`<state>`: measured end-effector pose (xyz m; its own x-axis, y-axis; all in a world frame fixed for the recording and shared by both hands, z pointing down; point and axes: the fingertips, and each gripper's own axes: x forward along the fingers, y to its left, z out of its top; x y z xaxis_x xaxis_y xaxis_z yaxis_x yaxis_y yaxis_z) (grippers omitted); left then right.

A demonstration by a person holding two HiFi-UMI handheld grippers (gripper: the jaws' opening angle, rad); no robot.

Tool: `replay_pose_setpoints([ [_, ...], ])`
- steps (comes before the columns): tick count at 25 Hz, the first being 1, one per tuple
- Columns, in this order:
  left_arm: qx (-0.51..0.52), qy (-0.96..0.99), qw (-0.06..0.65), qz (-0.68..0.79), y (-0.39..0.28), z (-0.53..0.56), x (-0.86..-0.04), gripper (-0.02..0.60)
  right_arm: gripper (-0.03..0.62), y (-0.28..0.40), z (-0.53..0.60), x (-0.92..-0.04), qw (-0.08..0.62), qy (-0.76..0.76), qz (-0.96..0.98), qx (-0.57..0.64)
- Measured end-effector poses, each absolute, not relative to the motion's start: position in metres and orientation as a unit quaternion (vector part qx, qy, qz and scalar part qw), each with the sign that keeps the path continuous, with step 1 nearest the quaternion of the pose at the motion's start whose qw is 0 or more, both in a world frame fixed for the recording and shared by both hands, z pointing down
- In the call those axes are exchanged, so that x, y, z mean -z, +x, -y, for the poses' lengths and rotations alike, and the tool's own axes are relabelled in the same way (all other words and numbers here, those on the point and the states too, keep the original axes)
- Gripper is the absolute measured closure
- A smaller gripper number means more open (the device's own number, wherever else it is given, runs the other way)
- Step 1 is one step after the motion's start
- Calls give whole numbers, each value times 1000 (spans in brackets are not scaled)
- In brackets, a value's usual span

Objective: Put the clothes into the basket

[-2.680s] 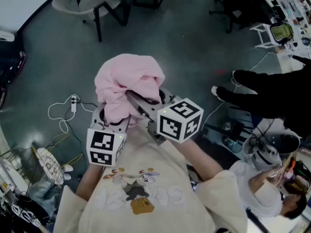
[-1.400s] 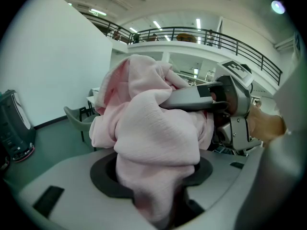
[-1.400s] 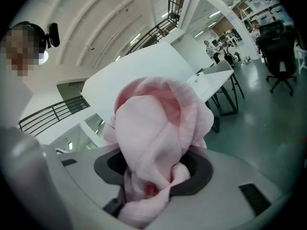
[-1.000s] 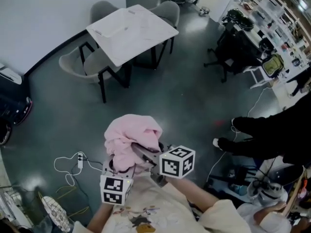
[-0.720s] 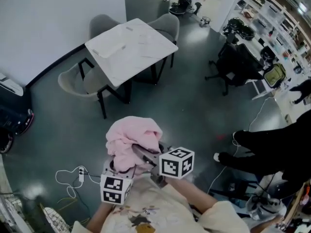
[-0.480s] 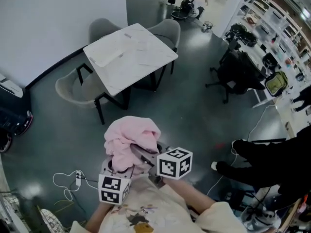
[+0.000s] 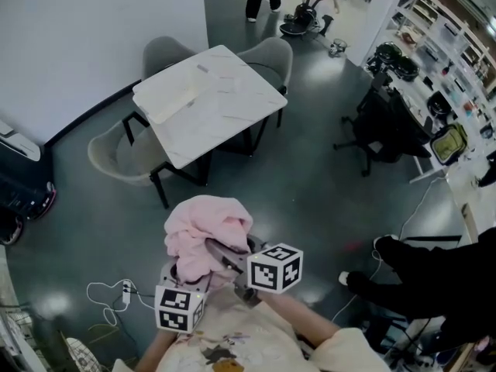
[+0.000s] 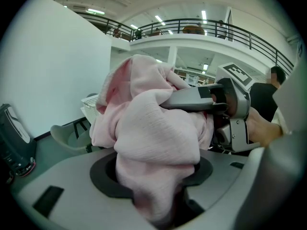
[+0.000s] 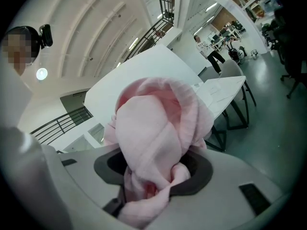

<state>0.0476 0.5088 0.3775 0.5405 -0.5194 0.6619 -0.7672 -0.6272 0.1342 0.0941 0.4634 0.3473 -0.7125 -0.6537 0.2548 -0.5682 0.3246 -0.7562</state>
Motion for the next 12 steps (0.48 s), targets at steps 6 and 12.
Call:
replay_pose_setpoints([
  [6, -295, 856, 207, 371, 55, -476, -382, 341, 384, 102, -431, -352, 52, -383, -810, 441],
  [12, -289, 858, 214, 367, 43, -411, -395, 341, 384, 90, -367, -363, 47, -391, -806, 442],
])
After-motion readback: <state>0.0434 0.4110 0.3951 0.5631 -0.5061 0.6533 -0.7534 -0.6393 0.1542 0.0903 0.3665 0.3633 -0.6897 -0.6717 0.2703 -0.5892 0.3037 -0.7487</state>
